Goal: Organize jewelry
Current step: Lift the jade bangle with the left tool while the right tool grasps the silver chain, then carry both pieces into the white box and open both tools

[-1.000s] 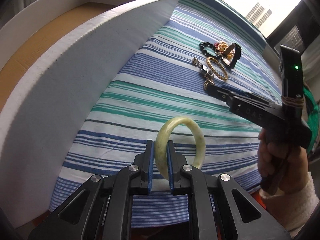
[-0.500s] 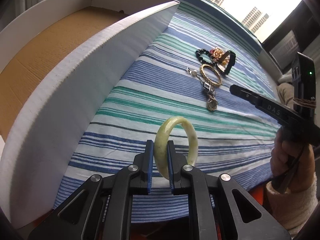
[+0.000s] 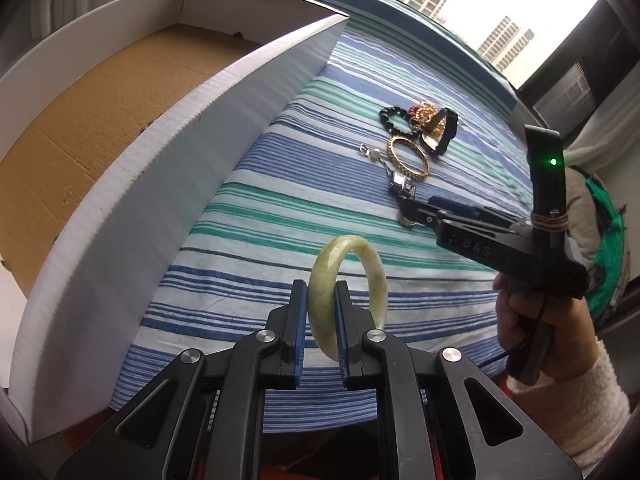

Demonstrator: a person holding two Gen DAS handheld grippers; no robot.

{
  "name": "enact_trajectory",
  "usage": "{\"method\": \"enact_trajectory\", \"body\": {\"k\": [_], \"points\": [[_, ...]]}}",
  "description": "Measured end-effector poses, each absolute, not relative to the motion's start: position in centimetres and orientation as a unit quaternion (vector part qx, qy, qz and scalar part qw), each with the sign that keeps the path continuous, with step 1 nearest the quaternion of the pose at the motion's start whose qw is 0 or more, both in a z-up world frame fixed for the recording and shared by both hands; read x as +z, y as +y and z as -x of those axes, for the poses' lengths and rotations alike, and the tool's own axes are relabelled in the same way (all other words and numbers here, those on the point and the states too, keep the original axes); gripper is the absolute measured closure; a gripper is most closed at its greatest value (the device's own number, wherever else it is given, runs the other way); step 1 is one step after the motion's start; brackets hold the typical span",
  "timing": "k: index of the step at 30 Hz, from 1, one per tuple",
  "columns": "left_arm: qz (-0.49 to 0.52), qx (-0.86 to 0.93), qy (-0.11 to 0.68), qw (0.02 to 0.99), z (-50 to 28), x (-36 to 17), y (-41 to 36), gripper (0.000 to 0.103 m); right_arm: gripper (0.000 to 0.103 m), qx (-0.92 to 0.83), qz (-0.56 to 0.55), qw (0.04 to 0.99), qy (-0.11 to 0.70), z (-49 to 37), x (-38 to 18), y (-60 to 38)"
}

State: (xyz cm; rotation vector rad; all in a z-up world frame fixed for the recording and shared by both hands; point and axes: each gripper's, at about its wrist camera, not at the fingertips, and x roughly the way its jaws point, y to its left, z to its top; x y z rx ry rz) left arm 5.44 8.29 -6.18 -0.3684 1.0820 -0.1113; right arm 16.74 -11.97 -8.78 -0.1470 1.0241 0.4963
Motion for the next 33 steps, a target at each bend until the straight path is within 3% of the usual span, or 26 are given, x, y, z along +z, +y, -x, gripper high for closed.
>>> {"method": "enact_trajectory", "body": {"k": [3,4,5,15,21,28,33], "points": [[0.179,-0.05,0.514,0.838,-5.4,-6.3,8.5,0.091,0.065,0.229,0.088,0.836,0.491,-17.5,-10.5,-10.6],[0.18,-0.05,0.513,0.838,-5.3,-6.2,8.6,0.091,0.08,0.22,0.101,0.845,0.476,-17.4,-10.4,-10.4],[0.18,-0.049,0.512,0.839,-5.2,-6.1,8.7,0.091,0.082,0.224,0.093,0.841,0.483,-17.5,-10.3,-10.5],[0.196,-0.065,0.496,0.843,-4.9,-4.1,9.3,0.091,0.084,0.26,0.019,0.844,0.469,-15.4,-4.3,-14.8],[0.224,-0.088,0.47,0.849,-4.0,-0.3,10.3,0.091,0.084,0.29,-0.018,0.846,0.446,-14.6,0.1,-15.7],[0.253,-0.051,0.412,0.874,-2.8,5.1,16.5,0.091,0.084,0.358,-0.025,0.85,0.385,-14.6,6.7,-11.0],[0.262,0.019,0.395,0.88,-3.8,5.1,22.5,0.091,0.084,0.396,-0.003,0.845,0.359,-16.0,8.6,-4.0]]}}
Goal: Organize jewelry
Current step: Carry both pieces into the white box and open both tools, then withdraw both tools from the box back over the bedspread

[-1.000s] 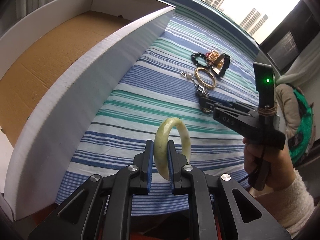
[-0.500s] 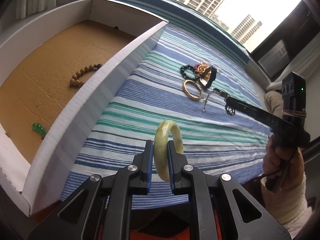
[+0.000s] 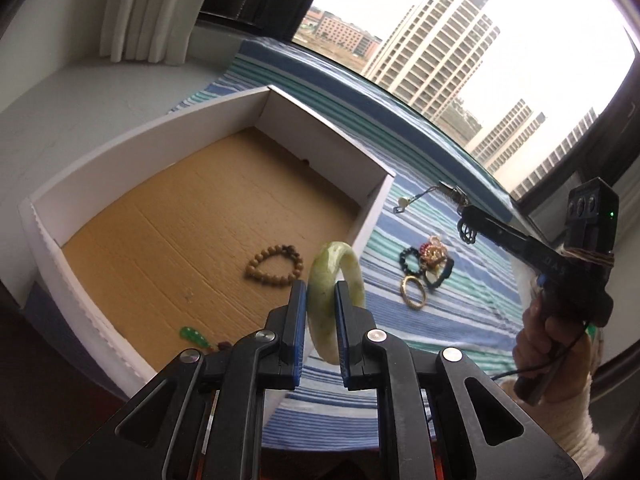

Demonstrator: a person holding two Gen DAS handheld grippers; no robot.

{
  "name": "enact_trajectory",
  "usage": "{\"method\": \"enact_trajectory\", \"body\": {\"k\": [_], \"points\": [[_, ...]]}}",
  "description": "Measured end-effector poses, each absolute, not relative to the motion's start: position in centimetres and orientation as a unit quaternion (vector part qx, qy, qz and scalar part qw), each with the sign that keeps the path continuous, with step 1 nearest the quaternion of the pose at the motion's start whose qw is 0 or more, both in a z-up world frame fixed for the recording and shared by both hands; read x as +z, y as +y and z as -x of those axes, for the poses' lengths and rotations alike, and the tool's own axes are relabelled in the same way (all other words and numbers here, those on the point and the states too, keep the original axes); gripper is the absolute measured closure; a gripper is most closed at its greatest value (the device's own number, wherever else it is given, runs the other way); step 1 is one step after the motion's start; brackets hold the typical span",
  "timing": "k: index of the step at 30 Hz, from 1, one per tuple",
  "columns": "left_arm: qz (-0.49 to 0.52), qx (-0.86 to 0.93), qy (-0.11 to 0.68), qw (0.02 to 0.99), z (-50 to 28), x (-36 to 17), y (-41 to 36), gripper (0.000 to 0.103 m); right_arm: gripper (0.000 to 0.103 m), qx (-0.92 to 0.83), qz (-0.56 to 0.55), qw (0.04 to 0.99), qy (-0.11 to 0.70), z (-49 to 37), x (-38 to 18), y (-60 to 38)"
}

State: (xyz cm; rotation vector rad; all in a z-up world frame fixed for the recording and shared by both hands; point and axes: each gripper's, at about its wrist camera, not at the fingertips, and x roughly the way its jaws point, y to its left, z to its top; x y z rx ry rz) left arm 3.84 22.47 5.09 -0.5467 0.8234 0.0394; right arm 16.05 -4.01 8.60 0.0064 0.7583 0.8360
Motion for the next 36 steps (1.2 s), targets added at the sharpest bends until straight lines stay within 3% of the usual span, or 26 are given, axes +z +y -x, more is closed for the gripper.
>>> {"method": "enact_trajectory", "body": {"k": [8,16,18,19,20,24,29,36], "points": [[0.266,0.099,0.443,0.85,-8.6,-1.4,29.2,0.091,0.084,0.413,0.056,0.819,0.393,-20.6,3.9,8.9],[0.252,0.121,0.483,0.83,-10.1,-5.3,29.6,0.088,0.081,0.394,0.125,0.814,0.408,-21.1,-1.0,14.8],[0.242,0.131,0.481,0.832,-10.1,-5.1,29.3,0.066,0.075,0.39,0.127,0.817,0.405,-20.7,-1.1,14.8],[0.24,0.134,0.477,0.835,-9.9,-4.9,29.3,0.049,0.064,0.39,0.126,0.818,0.403,-20.5,-1.1,14.6],[0.234,0.139,0.471,0.839,-9.5,-4.6,29.0,0.041,0.056,0.388,0.124,0.821,0.399,-20.2,-0.9,14.1],[0.206,0.14,0.454,0.855,-8.3,-3.0,27.1,0.032,0.053,0.38,0.12,0.834,0.383,-18.9,0.1,11.7],[0.165,0.12,0.427,0.881,-6.6,-1.0,22.1,0.017,0.036,0.361,0.119,0.849,0.367,-16.3,1.2,7.2],[0.135,0.033,0.417,0.898,-4.9,0.2,13.9,0.012,0.031,0.293,0.128,0.874,0.367,-12.6,0.2,-1.3]]}}
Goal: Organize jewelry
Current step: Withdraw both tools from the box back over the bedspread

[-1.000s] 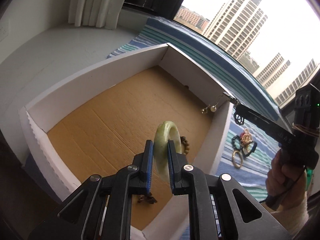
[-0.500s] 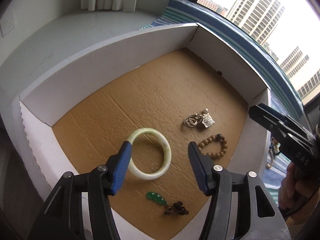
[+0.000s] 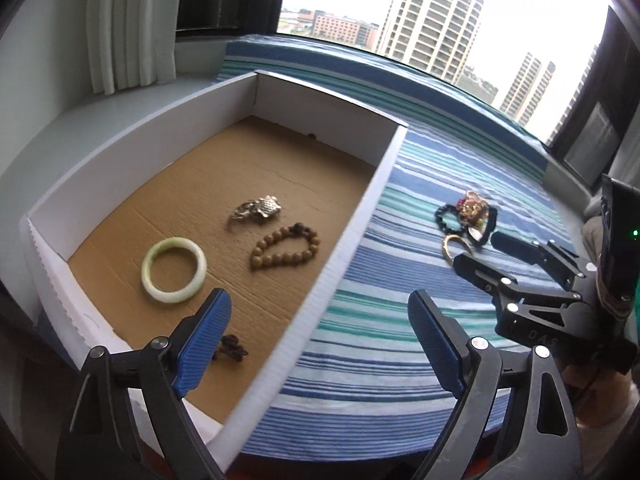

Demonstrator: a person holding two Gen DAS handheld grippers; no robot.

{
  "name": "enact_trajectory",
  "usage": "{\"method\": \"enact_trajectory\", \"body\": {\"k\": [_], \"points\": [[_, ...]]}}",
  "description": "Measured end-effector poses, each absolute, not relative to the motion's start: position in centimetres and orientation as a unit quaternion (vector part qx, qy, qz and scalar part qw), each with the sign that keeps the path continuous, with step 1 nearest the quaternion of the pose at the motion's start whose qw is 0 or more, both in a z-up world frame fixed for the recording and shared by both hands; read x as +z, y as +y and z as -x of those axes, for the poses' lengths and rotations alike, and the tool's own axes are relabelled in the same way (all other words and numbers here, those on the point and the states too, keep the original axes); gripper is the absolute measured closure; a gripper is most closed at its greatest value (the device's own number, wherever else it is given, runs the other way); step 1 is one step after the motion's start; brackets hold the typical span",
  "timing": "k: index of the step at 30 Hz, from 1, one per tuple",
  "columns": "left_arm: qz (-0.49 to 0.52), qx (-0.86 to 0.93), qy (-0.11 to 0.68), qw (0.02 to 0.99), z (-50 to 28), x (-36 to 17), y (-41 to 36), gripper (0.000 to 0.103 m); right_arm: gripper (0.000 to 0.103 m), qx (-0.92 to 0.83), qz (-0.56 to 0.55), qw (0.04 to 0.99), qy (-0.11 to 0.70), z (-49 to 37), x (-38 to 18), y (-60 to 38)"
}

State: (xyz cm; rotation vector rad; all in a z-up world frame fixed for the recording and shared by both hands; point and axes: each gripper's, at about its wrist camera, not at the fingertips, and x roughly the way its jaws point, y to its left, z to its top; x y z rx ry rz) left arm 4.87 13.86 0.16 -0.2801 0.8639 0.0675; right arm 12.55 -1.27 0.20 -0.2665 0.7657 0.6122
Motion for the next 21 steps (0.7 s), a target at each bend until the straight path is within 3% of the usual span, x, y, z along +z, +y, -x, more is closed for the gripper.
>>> {"method": "enact_trajectory", "body": {"k": [11,21], "points": [[0.058,-0.053,0.47,0.879,-5.7,-5.1,2.6,0.009,0.031,0.17,0.106,0.891,0.407,-8.0,-4.4,-15.2],[0.046,-0.064,0.49,0.868,-5.0,-8.2,-0.1,0.009,0.031,0.106,0.062,0.892,0.435,-4.8,-7.8,-20.9]]}}
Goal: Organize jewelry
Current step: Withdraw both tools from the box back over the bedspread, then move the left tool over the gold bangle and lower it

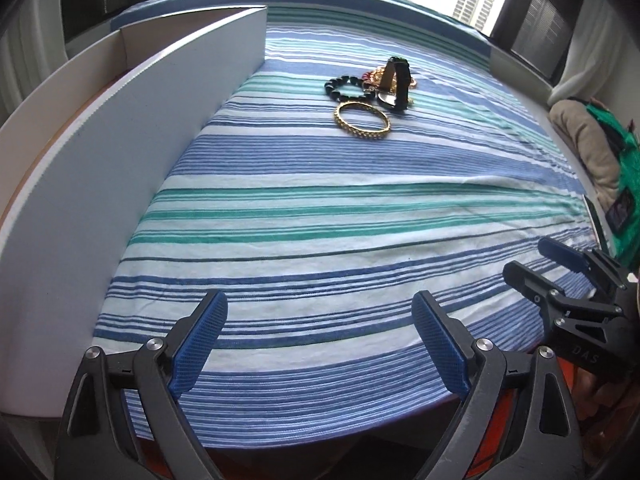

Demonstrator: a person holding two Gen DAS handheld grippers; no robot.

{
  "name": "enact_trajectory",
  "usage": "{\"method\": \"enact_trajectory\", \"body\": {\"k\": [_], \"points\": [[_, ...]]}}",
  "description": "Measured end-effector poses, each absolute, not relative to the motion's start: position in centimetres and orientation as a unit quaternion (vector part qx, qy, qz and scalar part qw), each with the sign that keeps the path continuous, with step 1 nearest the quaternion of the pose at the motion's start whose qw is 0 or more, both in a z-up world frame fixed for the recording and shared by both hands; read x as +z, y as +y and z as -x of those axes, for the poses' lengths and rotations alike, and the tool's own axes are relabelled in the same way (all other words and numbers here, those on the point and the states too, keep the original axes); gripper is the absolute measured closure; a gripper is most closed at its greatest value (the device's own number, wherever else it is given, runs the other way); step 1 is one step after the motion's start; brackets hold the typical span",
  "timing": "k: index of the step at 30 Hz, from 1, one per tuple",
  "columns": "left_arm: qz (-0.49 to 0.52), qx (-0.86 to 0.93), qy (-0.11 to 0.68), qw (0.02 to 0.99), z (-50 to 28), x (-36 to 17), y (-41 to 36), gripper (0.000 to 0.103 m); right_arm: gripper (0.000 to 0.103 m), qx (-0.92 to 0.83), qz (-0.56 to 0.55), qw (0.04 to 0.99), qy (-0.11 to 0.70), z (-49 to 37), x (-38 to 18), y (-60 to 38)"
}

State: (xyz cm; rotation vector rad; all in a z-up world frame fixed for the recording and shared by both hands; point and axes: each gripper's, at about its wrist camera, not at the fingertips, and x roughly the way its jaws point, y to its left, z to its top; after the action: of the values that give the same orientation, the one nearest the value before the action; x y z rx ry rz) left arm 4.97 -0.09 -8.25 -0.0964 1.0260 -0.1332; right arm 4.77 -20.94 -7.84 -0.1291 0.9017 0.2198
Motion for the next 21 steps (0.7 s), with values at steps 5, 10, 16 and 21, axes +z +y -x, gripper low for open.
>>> {"method": "enact_trajectory", "body": {"k": [5,10,16,21], "points": [[0.041,-0.053,0.496,0.866,-5.0,-9.5,0.1,0.009,0.03,0.089,0.058,0.896,0.43,-4.1,-7.9,-21.8],[0.048,-0.047,0.5,0.863,-5.0,-10.2,0.7,0.009,0.03,0.09,0.064,0.898,0.425,-4.0,-7.8,-21.2],[0.057,-0.043,0.505,0.86,-5.2,-10.7,1.1,0.009,0.03,0.1,0.071,0.896,0.426,-4.0,-7.9,-20.3],[0.062,-0.044,0.506,0.859,-5.2,-10.8,1.2,0.009,0.03,0.103,0.069,0.895,0.429,-4.1,-8.0,-20.1]]}}
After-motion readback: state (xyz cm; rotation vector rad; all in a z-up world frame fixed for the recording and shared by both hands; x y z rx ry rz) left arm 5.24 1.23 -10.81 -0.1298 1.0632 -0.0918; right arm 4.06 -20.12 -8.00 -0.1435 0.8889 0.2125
